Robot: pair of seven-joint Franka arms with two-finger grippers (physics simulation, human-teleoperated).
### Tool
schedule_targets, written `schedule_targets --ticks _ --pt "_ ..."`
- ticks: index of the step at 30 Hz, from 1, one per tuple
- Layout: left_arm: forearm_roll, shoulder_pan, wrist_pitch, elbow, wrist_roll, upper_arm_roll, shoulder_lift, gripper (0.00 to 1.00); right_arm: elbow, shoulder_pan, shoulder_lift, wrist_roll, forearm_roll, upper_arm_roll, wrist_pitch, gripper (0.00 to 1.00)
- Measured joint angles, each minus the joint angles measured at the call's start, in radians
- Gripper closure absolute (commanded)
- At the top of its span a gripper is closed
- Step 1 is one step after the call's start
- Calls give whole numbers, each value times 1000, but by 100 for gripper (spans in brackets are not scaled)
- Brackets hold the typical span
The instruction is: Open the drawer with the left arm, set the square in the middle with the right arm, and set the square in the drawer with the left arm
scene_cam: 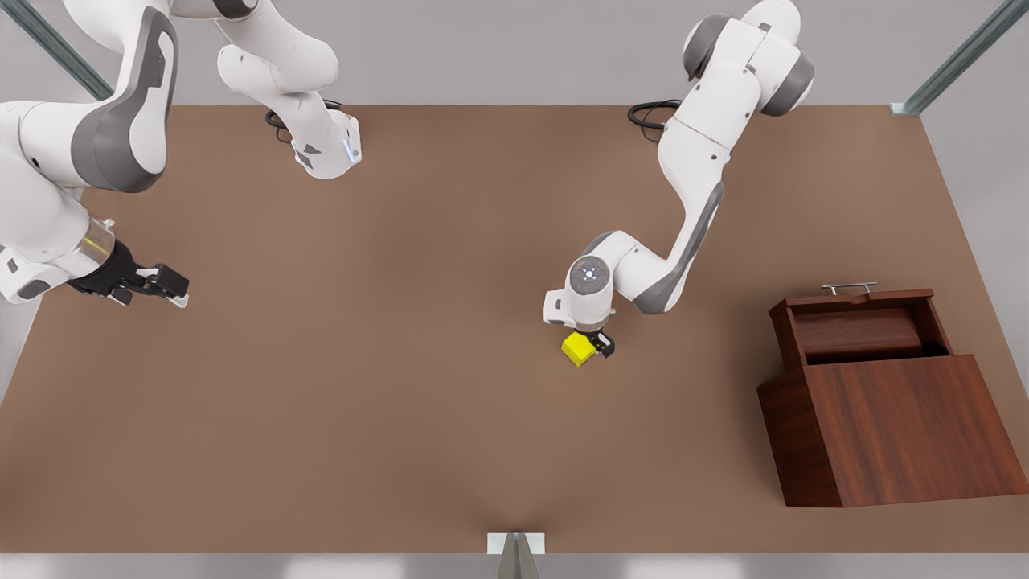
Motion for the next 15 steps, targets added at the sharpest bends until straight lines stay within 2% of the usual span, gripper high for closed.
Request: schedule_targets --ticks 15 --pt "10 0 85 2 0 5 73 0 2 -3 0 2 2 0 2 0"
